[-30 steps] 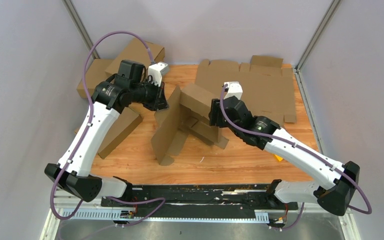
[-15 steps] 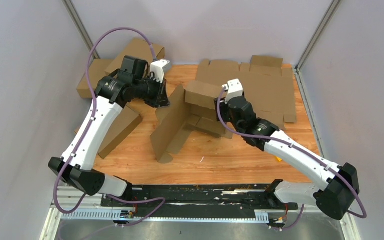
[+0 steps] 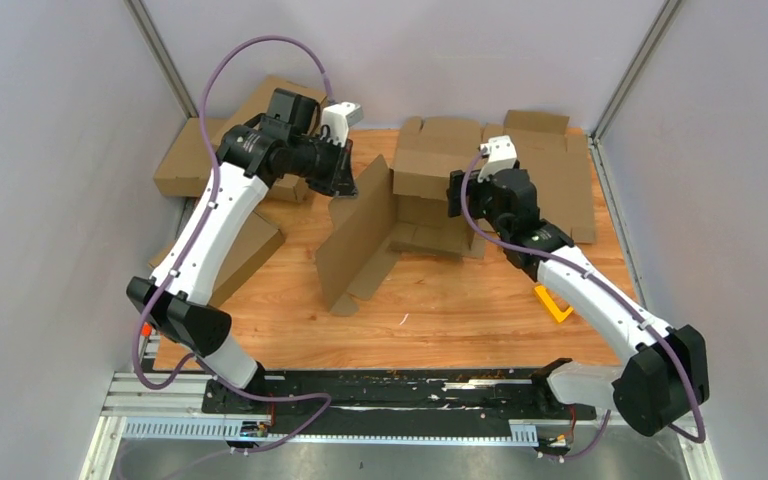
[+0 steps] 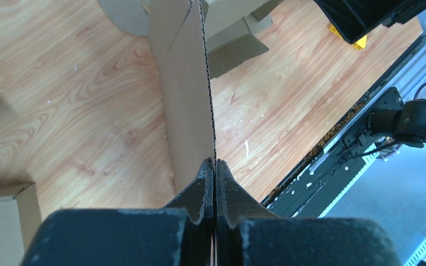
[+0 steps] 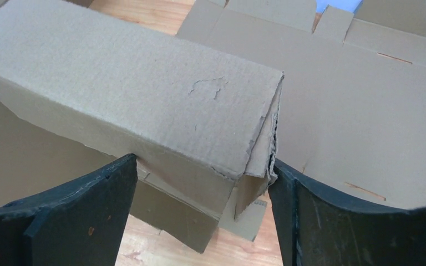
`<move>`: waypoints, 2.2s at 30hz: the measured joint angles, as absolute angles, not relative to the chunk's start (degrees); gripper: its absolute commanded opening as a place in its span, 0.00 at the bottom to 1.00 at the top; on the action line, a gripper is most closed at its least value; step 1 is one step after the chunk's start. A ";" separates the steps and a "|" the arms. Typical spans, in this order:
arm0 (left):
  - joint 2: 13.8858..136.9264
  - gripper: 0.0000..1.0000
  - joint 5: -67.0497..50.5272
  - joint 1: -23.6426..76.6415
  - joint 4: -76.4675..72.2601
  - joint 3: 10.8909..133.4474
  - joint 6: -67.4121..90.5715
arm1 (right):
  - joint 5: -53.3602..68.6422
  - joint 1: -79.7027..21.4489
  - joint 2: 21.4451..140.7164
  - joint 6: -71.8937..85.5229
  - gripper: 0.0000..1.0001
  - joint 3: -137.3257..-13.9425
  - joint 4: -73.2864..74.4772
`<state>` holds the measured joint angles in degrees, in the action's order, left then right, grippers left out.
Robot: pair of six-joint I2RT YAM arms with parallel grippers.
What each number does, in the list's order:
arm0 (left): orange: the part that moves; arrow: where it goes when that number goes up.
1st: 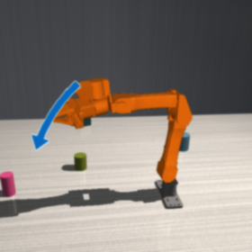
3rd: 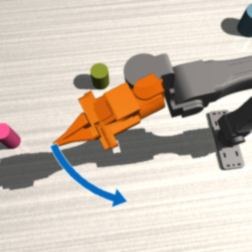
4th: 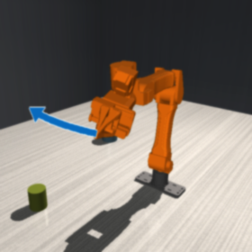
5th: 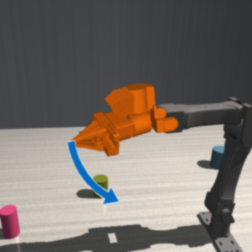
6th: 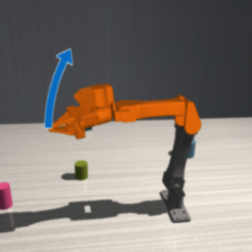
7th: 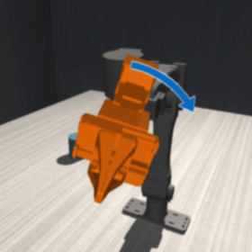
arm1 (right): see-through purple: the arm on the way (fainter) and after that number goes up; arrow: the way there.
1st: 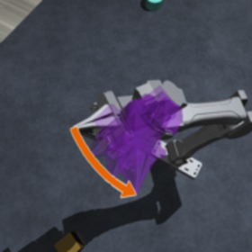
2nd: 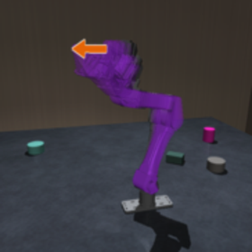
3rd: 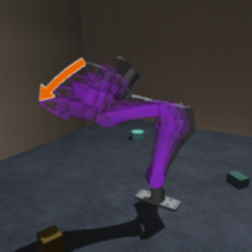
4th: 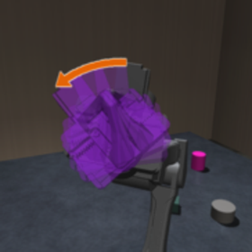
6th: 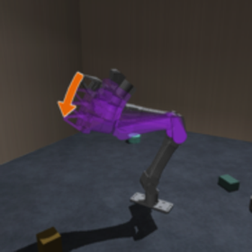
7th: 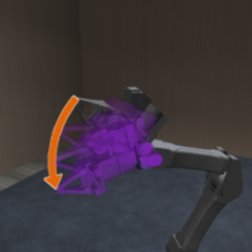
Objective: Fold the paper box
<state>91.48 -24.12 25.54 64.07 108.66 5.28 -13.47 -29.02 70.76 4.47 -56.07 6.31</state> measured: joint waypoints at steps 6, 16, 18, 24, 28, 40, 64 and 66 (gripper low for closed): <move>95.13 0.00 -24.64 26.17 64.77 112.71 5.93 | -3.79 -22.94 72.18 4.60 0.75 -55.81 2.59; 101.49 0.00 -25.36 26.24 66.26 120.64 6.17 | 0.71 -20.01 77.71 2.09 0.57 -55.94 -3.38; 103.46 0.00 -25.65 26.24 66.78 123.31 6.35 | 0.56 -19.66 79.26 1.52 0.51 -56.49 -4.03; 108.97 0.00 -28.14 26.22 66.85 130.74 8.12 | -0.36 -18.50 84.93 -0.60 0.43 -61.08 -6.57; 111.50 0.00 -30.28 26.24 63.37 132.64 9.63 | 0.10 -17.43 88.53 -0.75 0.47 -63.18 -9.06; 121.47 0.00 -36.18 24.69 38.70 133.95 15.33 | 5.08 -14.20 100.84 0.23 0.40 -75.18 -9.74; 123.85 0.00 -49.39 19.77 -35.20 92.90 65.49 | 11.42 -14.04 108.81 13.98 0.30 -79.42 12.36; 121.27 0.00 -49.43 19.79 -38.04 86.30 67.40 | 10.41 -16.29 105.45 16.32 0.31 -74.08 12.95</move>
